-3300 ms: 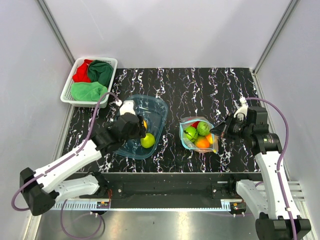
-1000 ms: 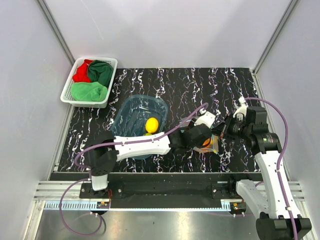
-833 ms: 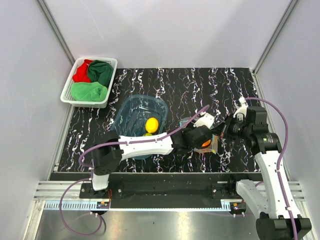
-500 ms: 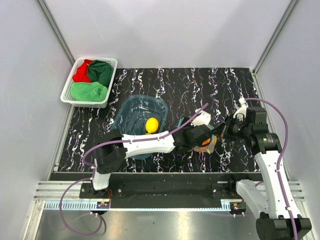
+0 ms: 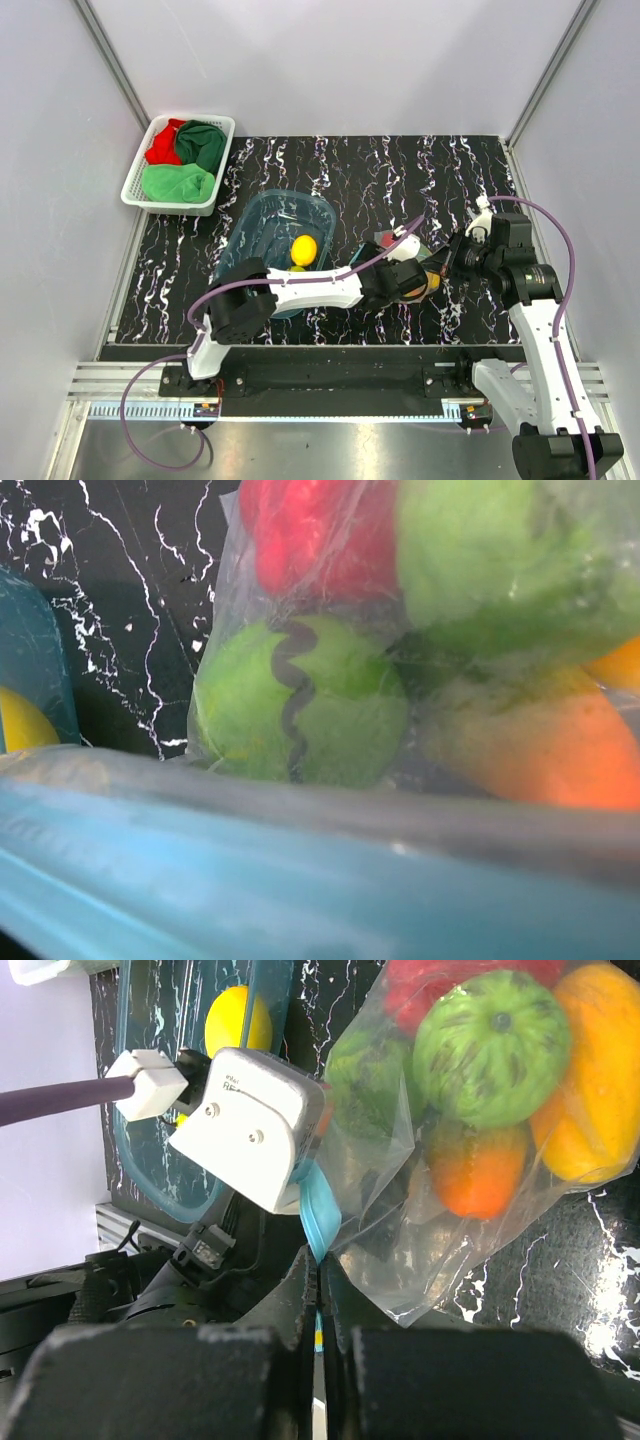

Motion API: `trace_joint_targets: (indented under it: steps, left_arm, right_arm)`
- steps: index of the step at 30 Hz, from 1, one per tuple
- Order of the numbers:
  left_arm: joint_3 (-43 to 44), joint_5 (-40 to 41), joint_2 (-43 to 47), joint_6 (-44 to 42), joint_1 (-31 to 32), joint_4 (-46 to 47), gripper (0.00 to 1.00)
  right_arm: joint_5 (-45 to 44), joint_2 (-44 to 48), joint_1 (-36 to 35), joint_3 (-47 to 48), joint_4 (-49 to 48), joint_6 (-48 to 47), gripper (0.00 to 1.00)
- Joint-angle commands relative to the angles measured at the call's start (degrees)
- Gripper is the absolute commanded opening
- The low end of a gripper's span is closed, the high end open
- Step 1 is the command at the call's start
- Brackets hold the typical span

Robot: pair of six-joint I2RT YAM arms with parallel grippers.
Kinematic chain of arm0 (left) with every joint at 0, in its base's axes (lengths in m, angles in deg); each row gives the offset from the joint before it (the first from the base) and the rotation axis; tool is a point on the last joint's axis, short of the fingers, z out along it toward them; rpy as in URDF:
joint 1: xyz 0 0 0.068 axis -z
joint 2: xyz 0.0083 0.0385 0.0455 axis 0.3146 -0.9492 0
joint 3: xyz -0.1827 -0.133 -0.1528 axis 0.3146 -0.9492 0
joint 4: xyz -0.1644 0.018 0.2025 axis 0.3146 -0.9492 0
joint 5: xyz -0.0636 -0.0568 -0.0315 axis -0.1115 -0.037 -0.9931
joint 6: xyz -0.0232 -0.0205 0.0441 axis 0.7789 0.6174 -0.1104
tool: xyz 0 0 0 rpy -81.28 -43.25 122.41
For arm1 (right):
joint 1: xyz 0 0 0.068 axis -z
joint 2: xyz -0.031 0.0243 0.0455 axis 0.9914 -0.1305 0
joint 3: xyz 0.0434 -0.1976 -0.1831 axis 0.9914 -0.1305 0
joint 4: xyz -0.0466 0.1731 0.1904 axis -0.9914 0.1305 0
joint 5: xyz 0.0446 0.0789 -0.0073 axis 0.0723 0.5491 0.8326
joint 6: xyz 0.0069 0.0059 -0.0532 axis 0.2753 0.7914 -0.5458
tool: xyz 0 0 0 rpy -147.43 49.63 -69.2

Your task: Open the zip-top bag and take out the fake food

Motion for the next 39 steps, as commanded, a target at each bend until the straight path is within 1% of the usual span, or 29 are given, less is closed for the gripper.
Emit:
trace_joint_targets:
  steps: [1,5,6,7,8,9,12,13,15,17,18,19,23,26,27,30,32,35,39]
  left_arm:
    - [2.16,4.28,-1.48,0.91,-0.73,1.60,0.92]
    - [1.11,5.69,-1.31,-0.32,-0.91,5.47,0.79]
    - [1.11,6.21,-1.22,-0.58,-1.00,5.56,0.64]
    - [1.20,6.48,-1.13,-0.76,-0.91,5.65,0.56]
    - [1.28,6.57,-1.05,-0.94,-1.00,5.73,0.50]
    - [1.28,6.48,-0.52,-1.46,-1.00,5.91,0.40]
    - [0.94,5.70,1.05,-2.43,-0.91,5.91,0.32]
    - [0.93,5.17,1.59,-2.69,-1.00,5.91,0.26]
    - [0.32,3.42,3.42,-3.31,-0.82,5.82,0.20]
    - [-0.21,0.88,5.62,-3.31,-0.91,5.91,0.09]
    - [-0.82,0.25,6.24,-3.22,-0.74,5.74,0.07]
    - [-1.00,-0.28,7.03,-3.31,-0.56,5.73,0.00]
    - [-2.14,-2.39,11.42,-3.22,-0.03,5.82,0.00]
    - [-2.41,-6.42,13.71,-3.48,0.06,6.00,0.00]
    - [-2.49,-9.74,14.16,-3.75,0.06,6.17,0.00]
    - [-3.19,-15.29,16.88,-3.05,0.06,6.70,0.00]
    - [-5.12,-17.50,19.77,-2.61,0.14,7.49,0.00]
    - [-8.10,-22.94,24.24,-2.08,0.06,9.60,0.00]
    - [-11.62,-26.65,30.41,-2.34,0.06,11.45,0.00]
  right_arm:
    - [0.61,0.09,-0.36,0.83,-1.19,0.05,0.00]
    - [0.61,-0.17,-0.27,0.92,-1.10,-0.13,0.00]
    - [0.61,-0.08,-0.36,0.92,-1.01,-0.04,0.00]
    - [0.61,-0.17,-0.27,0.92,-1.01,-0.13,0.00]
    - [0.53,0.00,-0.36,0.92,-1.01,-0.04,0.00]
    - [0.44,-0.17,-0.27,0.92,-1.10,-0.04,0.00]
    - [0.35,-0.26,-0.27,0.92,-1.10,-0.13,0.00]
    - [0.18,-0.26,-0.27,0.92,-1.18,-0.04,0.00]
    - [0.18,-0.17,-0.27,0.92,-1.19,-0.13,0.00]
    - [0.18,-0.26,-0.27,0.83,-1.19,-0.04,0.00]
    - [0.18,-0.17,-0.36,0.83,-1.19,-0.04,0.00]
    - [0.26,-0.17,-0.27,0.75,-1.27,-0.04,0.00]
    - [0.26,0.01,-0.27,0.75,-1.36,-0.04,0.00]
    - [0.26,0.00,-0.27,0.75,-1.36,-0.04,0.00]
    - [0.18,0.01,-0.18,0.75,-1.27,0.05,0.00]
    - [0.00,0.09,-0.36,0.75,-1.27,0.05,0.00]
    - [0.00,0.18,-0.36,0.57,-1.45,0.05,0.00]
    - [0.00,0.36,-0.27,0.40,-1.62,0.22,0.00]
    - [-0.09,0.18,-0.18,0.40,-1.62,0.22,0.00]
